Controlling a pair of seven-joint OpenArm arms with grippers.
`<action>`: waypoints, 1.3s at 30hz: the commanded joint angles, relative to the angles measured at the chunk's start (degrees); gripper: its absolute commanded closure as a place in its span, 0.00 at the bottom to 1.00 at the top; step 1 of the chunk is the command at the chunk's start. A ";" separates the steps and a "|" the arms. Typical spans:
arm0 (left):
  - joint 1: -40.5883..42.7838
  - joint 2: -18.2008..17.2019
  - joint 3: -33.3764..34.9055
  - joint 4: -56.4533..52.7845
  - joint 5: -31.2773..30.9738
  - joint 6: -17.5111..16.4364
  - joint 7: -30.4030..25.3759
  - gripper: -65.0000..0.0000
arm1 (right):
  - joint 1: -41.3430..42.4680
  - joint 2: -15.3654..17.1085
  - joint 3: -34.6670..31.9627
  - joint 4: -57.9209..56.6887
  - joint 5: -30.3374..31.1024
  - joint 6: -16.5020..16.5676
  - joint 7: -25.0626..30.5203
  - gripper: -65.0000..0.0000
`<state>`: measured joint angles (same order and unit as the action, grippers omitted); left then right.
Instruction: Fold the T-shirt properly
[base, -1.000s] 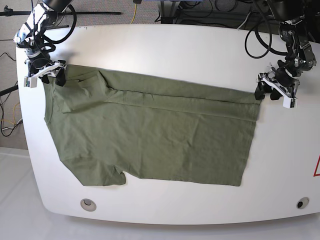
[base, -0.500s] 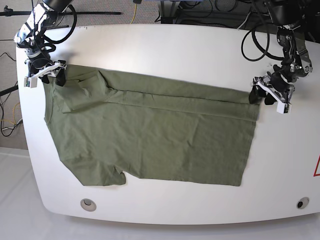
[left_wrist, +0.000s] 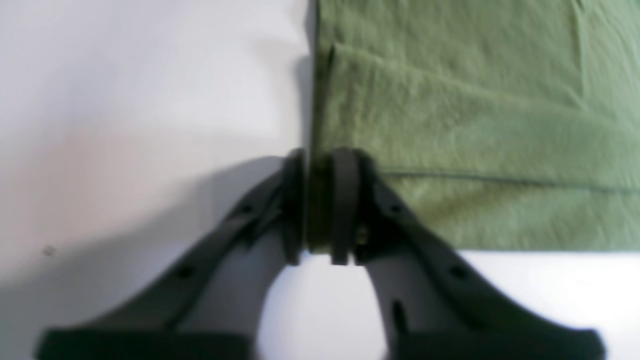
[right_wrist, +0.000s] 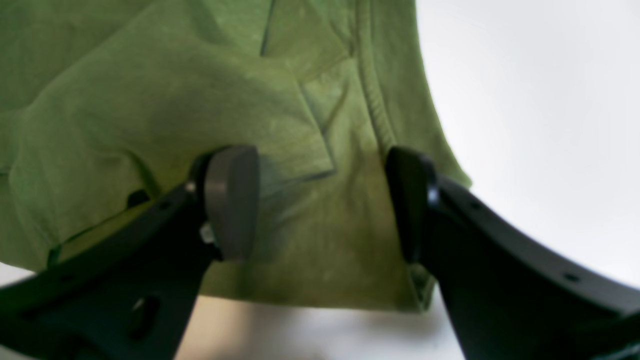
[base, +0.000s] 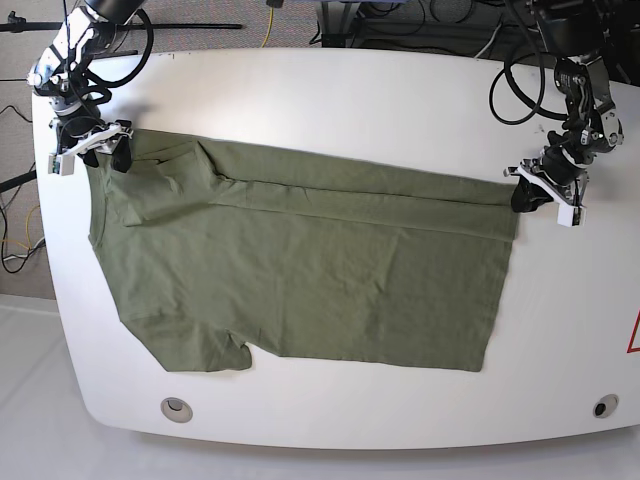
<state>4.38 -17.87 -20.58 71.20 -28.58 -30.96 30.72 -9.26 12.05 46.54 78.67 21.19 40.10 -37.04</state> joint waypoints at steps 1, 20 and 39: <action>0.23 -1.28 -0.13 0.93 0.98 0.48 2.27 0.94 | 0.39 0.75 0.19 0.31 -0.16 -0.10 -0.34 0.41; 2.55 -2.97 -0.16 5.47 1.37 0.81 3.78 1.00 | -2.02 0.87 -0.03 6.66 -0.92 -0.10 -1.48 0.44; 3.44 -2.87 -4.68 5.51 1.39 0.38 2.68 0.96 | -3.56 0.16 5.11 14.52 -0.90 -0.10 -4.17 0.39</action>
<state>8.54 -19.66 -24.97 76.09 -26.30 -30.28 34.24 -13.39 11.03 50.94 92.40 18.55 40.10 -42.68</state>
